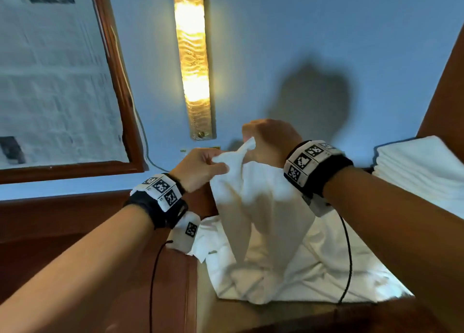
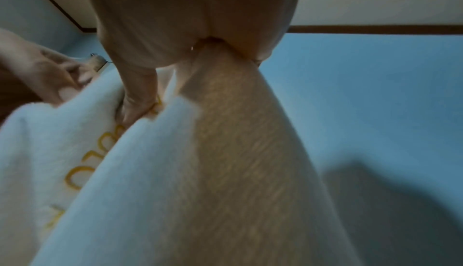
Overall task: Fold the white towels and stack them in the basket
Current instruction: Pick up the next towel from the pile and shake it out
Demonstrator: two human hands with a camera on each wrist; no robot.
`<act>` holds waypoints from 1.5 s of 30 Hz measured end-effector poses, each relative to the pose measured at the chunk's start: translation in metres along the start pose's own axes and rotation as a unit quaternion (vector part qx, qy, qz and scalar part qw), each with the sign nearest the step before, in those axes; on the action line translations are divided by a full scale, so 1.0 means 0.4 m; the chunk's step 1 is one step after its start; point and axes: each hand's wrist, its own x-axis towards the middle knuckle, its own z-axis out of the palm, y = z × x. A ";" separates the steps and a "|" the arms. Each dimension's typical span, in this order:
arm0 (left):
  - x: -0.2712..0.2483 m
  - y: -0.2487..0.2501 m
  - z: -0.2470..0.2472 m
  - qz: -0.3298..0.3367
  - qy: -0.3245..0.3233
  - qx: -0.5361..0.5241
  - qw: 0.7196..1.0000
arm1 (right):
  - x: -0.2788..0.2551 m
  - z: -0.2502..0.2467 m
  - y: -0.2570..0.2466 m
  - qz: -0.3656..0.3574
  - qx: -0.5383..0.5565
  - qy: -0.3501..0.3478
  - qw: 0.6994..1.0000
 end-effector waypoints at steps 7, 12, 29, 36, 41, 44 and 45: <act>0.011 -0.009 -0.161 -0.034 0.097 0.312 0.945 | 0.108 0.002 0.067 0.045 -0.026 -0.069 0.996; 0.018 0.002 -0.274 -0.022 0.197 0.335 0.921 | 0.159 0.082 0.137 0.082 0.021 -0.072 0.994; 0.087 -0.069 -0.181 -0.042 0.113 0.135 0.983 | 0.330 0.218 -0.082 -0.025 0.367 0.011 0.930; 0.076 -0.106 -0.264 0.030 0.229 0.177 0.957 | 0.285 0.304 -0.090 -0.007 0.275 -0.070 0.959; 0.012 -0.147 -0.345 0.008 0.131 0.175 0.976 | 0.281 0.354 -0.150 0.057 0.276 0.009 0.959; -0.023 -0.136 -0.412 0.036 0.185 0.122 0.975 | 0.287 0.349 -0.228 0.044 0.263 0.062 0.962; -0.036 -0.128 -0.439 0.048 0.204 0.115 0.971 | 0.276 0.359 -0.239 0.049 0.253 0.057 0.965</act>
